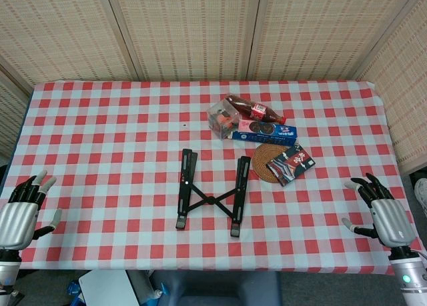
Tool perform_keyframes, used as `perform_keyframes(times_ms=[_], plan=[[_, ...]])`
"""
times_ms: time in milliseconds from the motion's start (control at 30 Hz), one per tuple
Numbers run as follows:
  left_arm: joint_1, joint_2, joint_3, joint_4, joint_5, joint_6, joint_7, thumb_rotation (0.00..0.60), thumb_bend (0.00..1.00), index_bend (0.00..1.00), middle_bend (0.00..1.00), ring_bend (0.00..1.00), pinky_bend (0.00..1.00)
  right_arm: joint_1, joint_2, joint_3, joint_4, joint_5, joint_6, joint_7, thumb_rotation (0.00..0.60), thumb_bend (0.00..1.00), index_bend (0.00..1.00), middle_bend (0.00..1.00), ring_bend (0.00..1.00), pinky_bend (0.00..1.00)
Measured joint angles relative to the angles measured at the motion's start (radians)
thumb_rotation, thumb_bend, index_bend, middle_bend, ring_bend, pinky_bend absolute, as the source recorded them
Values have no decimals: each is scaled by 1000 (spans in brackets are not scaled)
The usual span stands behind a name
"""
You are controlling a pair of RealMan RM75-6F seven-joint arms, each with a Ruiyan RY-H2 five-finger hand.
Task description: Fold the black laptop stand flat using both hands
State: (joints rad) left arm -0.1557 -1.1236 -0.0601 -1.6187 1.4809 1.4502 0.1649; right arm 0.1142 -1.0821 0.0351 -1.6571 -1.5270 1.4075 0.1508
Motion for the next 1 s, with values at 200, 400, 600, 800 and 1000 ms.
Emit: perform_keyframes(times_ms=[200,400,600,800,1000], plan=[[-8,-2,-3,0,-5,-12,-1,600,408,118,16,83,133,8,-4,2,5,0,-9,6,600,158,216,162,24,147],[-11,0,-5,0,-5,-15,-9,600,406,117,19,84,133,12,-5,2,7,-12,-8,16,600,145,215,164,24,147],[-31,18,-13,-2,2,-41,-114,562,284,115,51,112,134,33,-1,3,-6,-39,-19,70,600,104,193,164,24,127],[-79,46,-27,2,15,-108,-333,230,242,131,78,144,141,71,2,7,-11,-41,-76,159,600,86,137,164,24,113],[-160,54,-52,31,28,-201,-578,30,212,167,105,163,149,128,-2,14,-15,-33,-161,332,600,37,75,137,25,113]])
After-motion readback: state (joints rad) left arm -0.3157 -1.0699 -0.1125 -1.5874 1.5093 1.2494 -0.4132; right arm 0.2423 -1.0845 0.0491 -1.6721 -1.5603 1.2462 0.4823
